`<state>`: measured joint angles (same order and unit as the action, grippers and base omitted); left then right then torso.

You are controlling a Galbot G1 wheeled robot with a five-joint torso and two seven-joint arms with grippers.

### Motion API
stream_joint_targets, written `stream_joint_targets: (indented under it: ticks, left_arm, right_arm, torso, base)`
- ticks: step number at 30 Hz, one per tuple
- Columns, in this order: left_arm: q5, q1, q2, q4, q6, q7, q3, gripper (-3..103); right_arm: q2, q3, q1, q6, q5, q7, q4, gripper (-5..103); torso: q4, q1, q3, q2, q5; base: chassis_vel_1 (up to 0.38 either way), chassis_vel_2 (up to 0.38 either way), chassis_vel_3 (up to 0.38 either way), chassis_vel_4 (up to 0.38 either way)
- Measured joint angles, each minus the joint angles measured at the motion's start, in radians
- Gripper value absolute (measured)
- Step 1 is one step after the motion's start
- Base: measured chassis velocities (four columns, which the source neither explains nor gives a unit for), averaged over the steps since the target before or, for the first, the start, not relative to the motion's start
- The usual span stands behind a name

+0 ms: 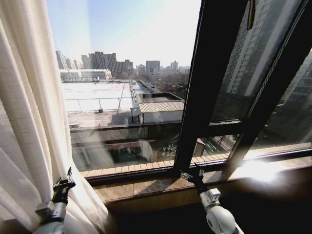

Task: Open the curtains by pulling them apart, changing their state from closed to fully open.

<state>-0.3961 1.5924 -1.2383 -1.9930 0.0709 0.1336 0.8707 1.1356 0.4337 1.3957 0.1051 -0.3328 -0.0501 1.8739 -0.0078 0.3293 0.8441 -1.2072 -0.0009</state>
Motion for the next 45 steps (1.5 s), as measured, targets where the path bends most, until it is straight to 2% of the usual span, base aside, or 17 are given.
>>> stream_joint_targets:
  ticks: [5,14,23,28,34,40,43,45]
  left_arm:
    - [0.000,0.002,0.000,0.000,0.002,0.001,0.002,0]
    - [0.001,0.001,0.005,0.009,0.003,0.000,0.005,0]
    - [0.004,-0.021,0.006,0.028,0.004,0.000,-0.001,0]
    - [0.006,-0.040,0.008,0.046,0.005,0.000,-0.008,0]
    - [0.002,-0.073,0.019,0.072,0.003,0.019,-0.002,0]
    - [-0.032,-0.105,0.046,0.106,-0.011,0.047,0.055,0]
    - [-0.008,-0.116,0.058,0.157,0.026,0.061,0.150,0]
    - [-0.019,-0.118,0.065,0.170,0.030,0.063,0.195,0]
  right_arm:
    - [0.000,0.000,0.000,0.000,0.000,0.000,0.000,100]
    - [0.000,0.001,0.000,0.000,0.000,0.000,0.000,100]
    - [0.000,0.000,0.000,0.000,0.000,0.000,0.000,100]
    - [0.000,0.000,0.000,0.000,0.000,0.000,0.000,100]
    - [0.000,0.000,0.000,0.000,0.000,0.000,0.000,100]
    - [0.000,0.000,0.000,0.000,0.000,0.000,0.000,100]
    - [0.000,0.000,0.000,0.000,0.000,0.000,0.000,100]
    - [0.000,0.000,0.000,0.000,0.000,0.000,0.000,100]
  torso:
    - [-0.0003,0.000,0.000,0.000,0.0020]
    - [-0.0001,0.000,0.000,0.000,0.0000]
    - [-0.0004,0.000,0.000,0.000,0.0012]
    - [-0.0001,0.000,0.000,0.000,0.0000]
    - [-0.0004,0.000,0.000,0.000,0.0005]
    - [-0.0006,0.000,0.000,0.000,0.0009]
    - [-0.0002,0.000,0.000,0.000,-0.0001]
    - [0.0000,0.000,0.000,0.000,0.0000]
  base:
    - [-0.024,-0.001,0.031,0.022]
    - [-0.035,-0.021,0.033,0.026]
    - [0.114,0.012,-0.121,-0.018]
    - [0.125,0.039,-0.113,-0.024]
    - [0.030,0.014,-0.030,-0.012]
    - [0.000,0.000,0.000,0.000]
    - [0.000,0.000,0.000,0.000]
    - [0.000,0.000,0.000,0.000]
